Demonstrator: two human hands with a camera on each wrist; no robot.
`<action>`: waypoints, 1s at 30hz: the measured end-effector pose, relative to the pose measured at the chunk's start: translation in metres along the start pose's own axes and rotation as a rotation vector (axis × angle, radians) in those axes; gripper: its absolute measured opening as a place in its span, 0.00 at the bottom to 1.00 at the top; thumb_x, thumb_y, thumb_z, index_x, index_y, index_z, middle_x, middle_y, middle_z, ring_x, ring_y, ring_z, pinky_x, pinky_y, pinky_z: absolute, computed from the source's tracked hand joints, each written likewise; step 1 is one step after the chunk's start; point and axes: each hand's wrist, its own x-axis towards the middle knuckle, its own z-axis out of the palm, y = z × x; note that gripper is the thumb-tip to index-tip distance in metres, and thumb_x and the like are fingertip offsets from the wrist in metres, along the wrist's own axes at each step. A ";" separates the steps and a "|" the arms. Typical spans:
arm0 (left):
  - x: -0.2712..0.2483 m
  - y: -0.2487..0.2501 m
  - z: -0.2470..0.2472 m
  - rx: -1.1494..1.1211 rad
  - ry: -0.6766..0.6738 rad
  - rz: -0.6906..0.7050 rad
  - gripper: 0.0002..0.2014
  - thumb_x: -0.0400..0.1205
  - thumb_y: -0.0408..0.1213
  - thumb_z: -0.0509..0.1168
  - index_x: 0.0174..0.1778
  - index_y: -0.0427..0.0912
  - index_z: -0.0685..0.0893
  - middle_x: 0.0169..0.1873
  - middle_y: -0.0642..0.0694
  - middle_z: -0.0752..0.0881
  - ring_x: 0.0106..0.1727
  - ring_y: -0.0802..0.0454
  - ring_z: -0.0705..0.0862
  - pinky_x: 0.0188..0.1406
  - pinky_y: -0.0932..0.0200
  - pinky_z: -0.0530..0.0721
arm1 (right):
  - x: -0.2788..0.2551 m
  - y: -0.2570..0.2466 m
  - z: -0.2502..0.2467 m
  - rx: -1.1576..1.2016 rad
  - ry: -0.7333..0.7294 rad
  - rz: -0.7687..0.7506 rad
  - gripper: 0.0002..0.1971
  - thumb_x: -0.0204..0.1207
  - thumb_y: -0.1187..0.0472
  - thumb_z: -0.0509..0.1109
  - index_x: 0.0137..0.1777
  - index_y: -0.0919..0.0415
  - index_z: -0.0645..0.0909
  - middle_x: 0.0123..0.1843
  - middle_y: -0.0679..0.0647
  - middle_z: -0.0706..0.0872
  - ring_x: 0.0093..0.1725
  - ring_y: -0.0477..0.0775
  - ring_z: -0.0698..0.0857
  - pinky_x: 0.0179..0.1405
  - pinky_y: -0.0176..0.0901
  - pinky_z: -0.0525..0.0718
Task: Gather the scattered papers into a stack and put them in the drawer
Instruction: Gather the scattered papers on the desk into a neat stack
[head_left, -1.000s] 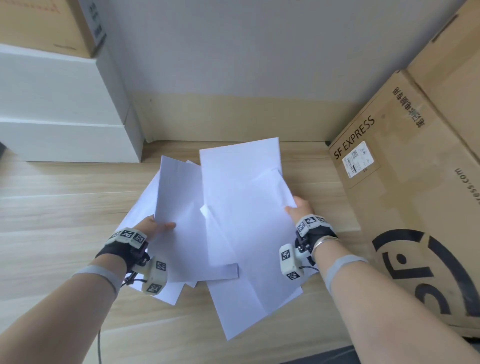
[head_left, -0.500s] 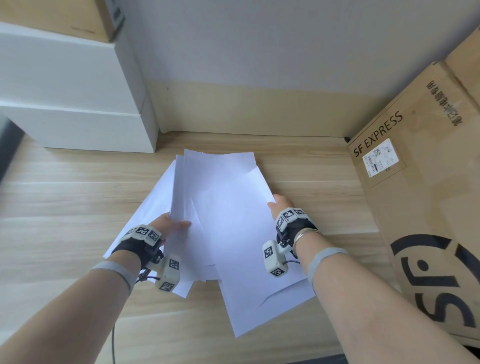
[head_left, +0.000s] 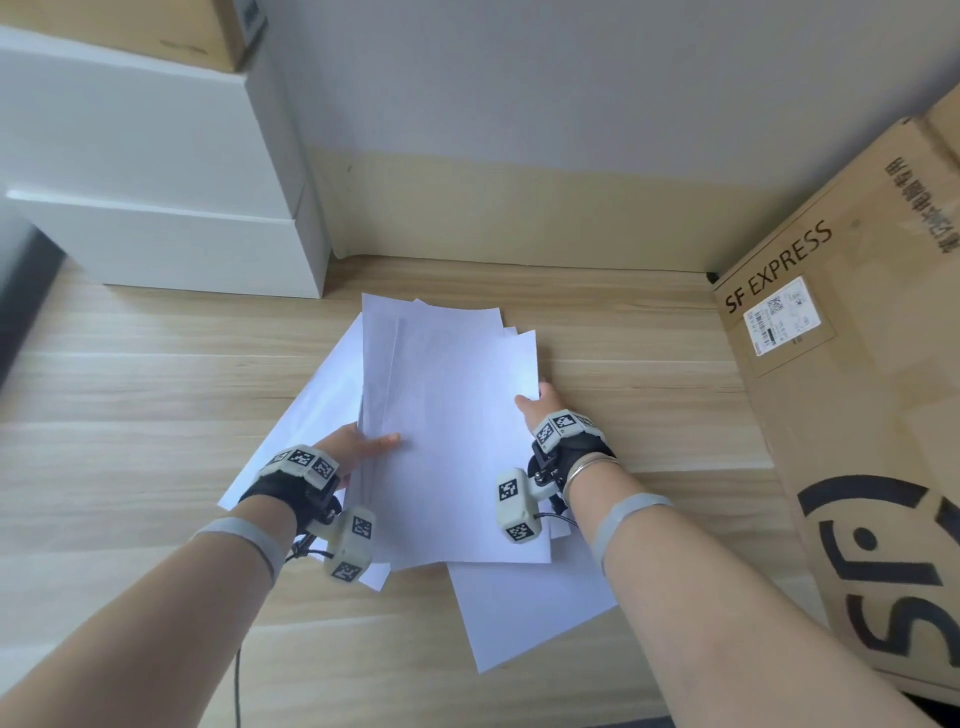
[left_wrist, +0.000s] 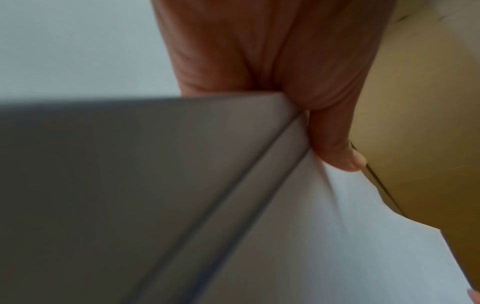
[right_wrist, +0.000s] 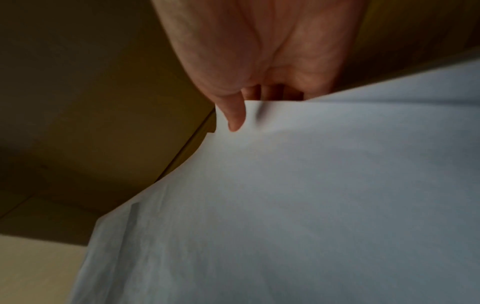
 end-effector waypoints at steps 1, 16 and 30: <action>-0.001 0.001 0.001 -0.010 0.006 0.000 0.36 0.65 0.49 0.79 0.65 0.33 0.80 0.58 0.32 0.87 0.60 0.33 0.85 0.66 0.35 0.80 | 0.000 0.000 0.004 0.002 -0.001 -0.013 0.22 0.78 0.59 0.61 0.72 0.64 0.68 0.64 0.62 0.82 0.61 0.64 0.83 0.65 0.50 0.77; -0.042 0.083 0.003 -0.054 -0.035 0.409 0.37 0.41 0.51 0.83 0.47 0.47 0.84 0.43 0.46 0.89 0.49 0.43 0.87 0.58 0.46 0.84 | -0.014 -0.023 -0.045 0.506 0.185 -0.302 0.16 0.73 0.79 0.63 0.61 0.74 0.79 0.55 0.68 0.86 0.45 0.55 0.83 0.46 0.40 0.79; -0.061 0.123 -0.017 -0.111 0.172 0.699 0.16 0.69 0.23 0.75 0.44 0.48 0.84 0.42 0.49 0.88 0.59 0.38 0.85 0.70 0.37 0.77 | -0.043 -0.073 -0.069 0.795 0.079 -0.529 0.19 0.70 0.83 0.66 0.42 0.56 0.81 0.30 0.41 0.90 0.32 0.39 0.88 0.43 0.38 0.85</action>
